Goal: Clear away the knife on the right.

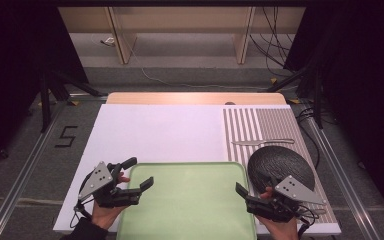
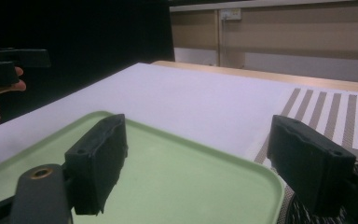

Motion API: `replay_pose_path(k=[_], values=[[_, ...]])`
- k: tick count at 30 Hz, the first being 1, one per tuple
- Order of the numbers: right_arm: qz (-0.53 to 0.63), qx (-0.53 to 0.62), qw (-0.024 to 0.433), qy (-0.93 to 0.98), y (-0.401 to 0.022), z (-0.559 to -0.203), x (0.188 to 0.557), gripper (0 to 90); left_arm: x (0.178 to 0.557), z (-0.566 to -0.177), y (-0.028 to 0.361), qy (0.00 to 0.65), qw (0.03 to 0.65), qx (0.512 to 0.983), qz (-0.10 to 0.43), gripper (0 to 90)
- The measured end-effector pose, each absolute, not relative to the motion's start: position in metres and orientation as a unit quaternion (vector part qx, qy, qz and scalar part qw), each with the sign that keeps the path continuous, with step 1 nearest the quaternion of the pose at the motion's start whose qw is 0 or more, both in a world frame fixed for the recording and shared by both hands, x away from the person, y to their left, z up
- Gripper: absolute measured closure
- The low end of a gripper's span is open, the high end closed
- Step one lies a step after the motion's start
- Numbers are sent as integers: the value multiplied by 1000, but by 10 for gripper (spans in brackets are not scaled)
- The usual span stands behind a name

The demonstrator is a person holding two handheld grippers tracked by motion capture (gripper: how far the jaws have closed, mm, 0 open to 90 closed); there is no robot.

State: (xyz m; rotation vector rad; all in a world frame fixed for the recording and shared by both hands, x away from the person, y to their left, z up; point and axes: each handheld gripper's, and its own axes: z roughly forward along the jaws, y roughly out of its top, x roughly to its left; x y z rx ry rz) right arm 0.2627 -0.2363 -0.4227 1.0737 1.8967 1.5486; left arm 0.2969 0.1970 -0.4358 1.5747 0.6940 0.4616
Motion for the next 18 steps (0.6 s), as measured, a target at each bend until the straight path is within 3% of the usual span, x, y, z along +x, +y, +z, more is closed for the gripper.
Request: replay_pose_path(k=[18], values=[[565, 387, 237, 689, -238, -420, 262, 208, 296, -435, 196, 297, 628, 688, 207, 161]])
